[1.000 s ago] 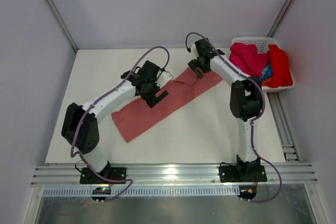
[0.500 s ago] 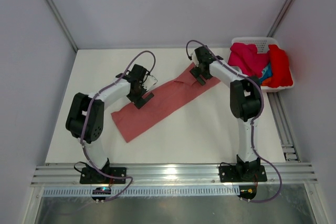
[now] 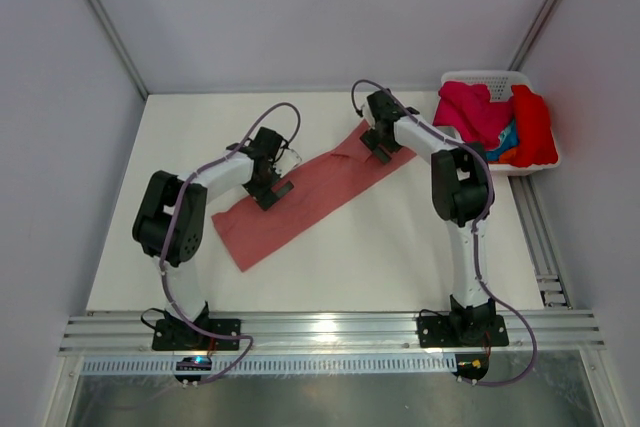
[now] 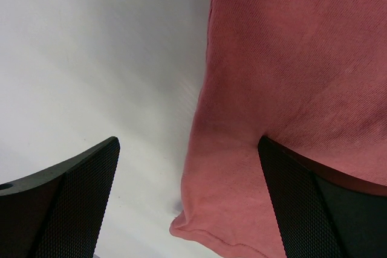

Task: Fold and stack the t-shirts
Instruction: Fold the tshirt

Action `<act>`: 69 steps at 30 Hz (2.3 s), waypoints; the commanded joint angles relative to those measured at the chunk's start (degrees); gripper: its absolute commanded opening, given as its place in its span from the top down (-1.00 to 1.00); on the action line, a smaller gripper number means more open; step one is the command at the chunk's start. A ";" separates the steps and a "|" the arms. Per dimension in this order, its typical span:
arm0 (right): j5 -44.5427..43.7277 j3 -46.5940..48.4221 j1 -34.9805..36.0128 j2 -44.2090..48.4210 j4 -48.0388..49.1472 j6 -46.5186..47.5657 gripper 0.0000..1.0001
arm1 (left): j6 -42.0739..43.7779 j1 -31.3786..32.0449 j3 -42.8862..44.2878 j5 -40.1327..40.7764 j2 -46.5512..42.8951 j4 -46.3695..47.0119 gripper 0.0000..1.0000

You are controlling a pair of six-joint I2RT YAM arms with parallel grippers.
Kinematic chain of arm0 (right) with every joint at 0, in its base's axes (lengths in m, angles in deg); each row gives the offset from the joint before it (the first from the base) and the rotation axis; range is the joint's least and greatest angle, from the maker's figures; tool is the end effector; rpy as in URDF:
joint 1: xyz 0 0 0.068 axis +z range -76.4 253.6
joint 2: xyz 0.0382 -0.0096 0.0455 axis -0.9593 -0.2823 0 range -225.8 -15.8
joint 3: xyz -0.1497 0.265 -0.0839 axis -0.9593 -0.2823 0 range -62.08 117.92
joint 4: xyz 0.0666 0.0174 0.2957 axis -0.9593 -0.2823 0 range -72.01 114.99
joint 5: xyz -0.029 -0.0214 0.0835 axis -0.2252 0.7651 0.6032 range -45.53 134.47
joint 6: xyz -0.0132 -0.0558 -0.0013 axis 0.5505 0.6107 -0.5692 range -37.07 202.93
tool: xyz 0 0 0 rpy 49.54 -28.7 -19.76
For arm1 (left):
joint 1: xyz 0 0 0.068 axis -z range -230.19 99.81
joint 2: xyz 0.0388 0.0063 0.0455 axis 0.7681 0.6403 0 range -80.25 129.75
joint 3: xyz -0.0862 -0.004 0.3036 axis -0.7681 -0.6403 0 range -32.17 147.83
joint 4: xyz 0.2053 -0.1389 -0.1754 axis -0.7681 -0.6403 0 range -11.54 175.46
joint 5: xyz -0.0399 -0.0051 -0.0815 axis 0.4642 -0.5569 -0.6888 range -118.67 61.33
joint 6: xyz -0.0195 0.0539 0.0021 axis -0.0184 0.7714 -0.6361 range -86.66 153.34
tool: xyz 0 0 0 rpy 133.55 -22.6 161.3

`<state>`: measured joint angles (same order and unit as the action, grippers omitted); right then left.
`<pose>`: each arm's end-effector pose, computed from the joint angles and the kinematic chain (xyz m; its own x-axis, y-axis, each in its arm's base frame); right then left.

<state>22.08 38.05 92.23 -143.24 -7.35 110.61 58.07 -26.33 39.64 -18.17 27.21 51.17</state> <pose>0.5247 0.1607 0.1823 -0.6716 -0.6797 -0.2950 -0.4798 0.7023 -0.5258 0.3888 -0.1639 0.1803 -0.6378 0.7319 -0.2400 0.6686 0.6808 0.2991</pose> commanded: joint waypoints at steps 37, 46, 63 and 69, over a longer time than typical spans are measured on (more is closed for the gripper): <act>3.06 23.08 1.67 -11.96 -8.88 -1.84 -0.99 | -12.42 23.34 -1.60 -14.45 -0.33 -8.52 -0.98; 3.23 26.07 3.08 -13.54 -9.76 -2.19 -0.99 | -14.36 26.50 6.84 -18.15 7.15 -7.73 -0.98; 3.49 31.17 4.75 -15.82 -9.50 -2.89 -0.99 | -21.64 30.46 15.99 -15.78 13.92 -3.34 -0.98; 3.85 32.93 5.01 -17.06 -10.11 -3.60 -0.99 | -26.84 30.55 19.77 -16.74 16.20 -2.89 -0.98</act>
<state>25.29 68.65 96.67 -159.81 -17.32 108.23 35.72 3.85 57.82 -32.18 40.26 44.40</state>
